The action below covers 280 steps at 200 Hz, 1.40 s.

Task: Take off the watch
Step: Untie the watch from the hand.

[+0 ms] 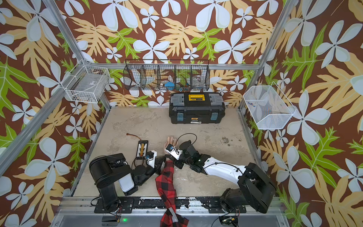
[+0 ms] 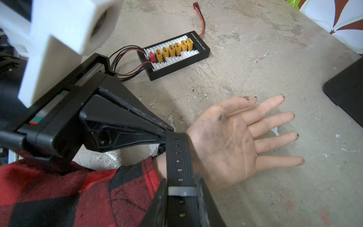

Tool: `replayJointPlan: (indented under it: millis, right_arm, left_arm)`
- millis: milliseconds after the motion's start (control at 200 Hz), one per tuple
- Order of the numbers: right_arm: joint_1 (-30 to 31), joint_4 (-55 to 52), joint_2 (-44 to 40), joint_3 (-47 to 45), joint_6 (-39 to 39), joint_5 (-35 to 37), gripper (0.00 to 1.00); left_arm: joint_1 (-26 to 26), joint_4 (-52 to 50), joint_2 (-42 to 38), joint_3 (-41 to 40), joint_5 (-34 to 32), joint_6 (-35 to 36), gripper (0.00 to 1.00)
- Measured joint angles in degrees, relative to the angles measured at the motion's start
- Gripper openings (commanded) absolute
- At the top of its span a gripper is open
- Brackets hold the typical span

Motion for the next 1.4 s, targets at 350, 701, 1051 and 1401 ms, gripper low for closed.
replayJointPlan:
  millis: [350, 701, 1051, 1401]
  right_arm:
    - [-0.44, -6.32, 2.45, 3.50, 0.42, -0.26, 0.16]
    - [-0.42, -8.11, 3.45, 5.25, 0.39, -0.57, 0.16]
    - [-0.39, -8.59, 4.11, 5.97, 0.39, -2.40, 0.16]
    - [-0.42, -8.04, 3.43, 5.29, -0.26, -2.75, 0.16]
  left_arm:
    - [-3.65, -2.23, -0.24, 2.36, -6.16, 11.02, 0.40]
    - [-5.60, -2.47, 1.03, 4.15, -6.10, 20.83, 0.42]
    - [-5.64, -5.03, 1.84, 7.19, -6.27, 25.38, 0.37]
    - [-5.90, -7.50, 2.12, 8.83, -6.73, 27.04, 0.00]
